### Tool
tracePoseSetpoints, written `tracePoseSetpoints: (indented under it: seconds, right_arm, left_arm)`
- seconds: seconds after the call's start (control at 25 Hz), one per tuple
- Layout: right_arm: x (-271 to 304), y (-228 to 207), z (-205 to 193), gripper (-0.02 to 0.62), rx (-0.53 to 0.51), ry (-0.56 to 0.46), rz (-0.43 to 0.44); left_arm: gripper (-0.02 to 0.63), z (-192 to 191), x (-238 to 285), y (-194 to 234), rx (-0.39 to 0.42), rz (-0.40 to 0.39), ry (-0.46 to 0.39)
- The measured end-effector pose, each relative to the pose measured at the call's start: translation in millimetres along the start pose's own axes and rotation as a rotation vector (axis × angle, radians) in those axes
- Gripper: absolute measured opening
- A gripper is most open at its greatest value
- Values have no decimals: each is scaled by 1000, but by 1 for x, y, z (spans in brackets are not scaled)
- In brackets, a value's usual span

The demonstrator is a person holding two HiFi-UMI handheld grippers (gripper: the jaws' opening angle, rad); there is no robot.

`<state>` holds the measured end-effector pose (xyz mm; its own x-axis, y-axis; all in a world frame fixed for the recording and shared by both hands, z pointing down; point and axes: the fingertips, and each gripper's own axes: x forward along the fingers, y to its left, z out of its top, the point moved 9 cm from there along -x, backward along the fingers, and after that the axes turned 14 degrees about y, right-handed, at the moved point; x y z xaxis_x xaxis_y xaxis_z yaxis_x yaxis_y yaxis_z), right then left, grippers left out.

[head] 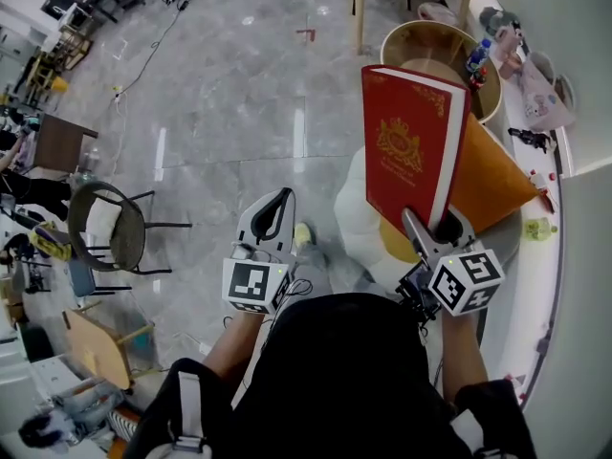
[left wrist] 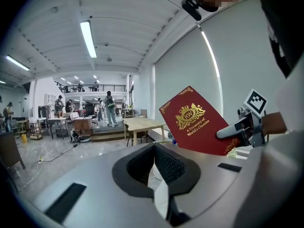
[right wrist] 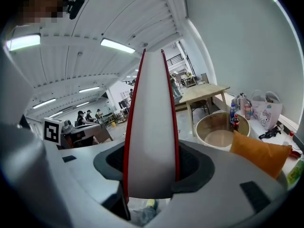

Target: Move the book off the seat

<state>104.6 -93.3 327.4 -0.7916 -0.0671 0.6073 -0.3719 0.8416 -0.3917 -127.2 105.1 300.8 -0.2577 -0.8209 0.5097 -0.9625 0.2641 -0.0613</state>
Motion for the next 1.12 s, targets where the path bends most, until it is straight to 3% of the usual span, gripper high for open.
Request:
tracePoseSetpoints:
  seconds: [0.68,0.88,1.12]
  right_arm:
    - [134,91,73,245,32,-32,-205]
    - [158,111,87,247,61,-60,-244]
    - [174,131,97,245,58,-75,-264]
  left_arm:
    - [14,1,47,182,-46,-22,21]
    - [14,2,54,223,-33,-64,18]
    - [14,2,54,258,-45,-57,-5]
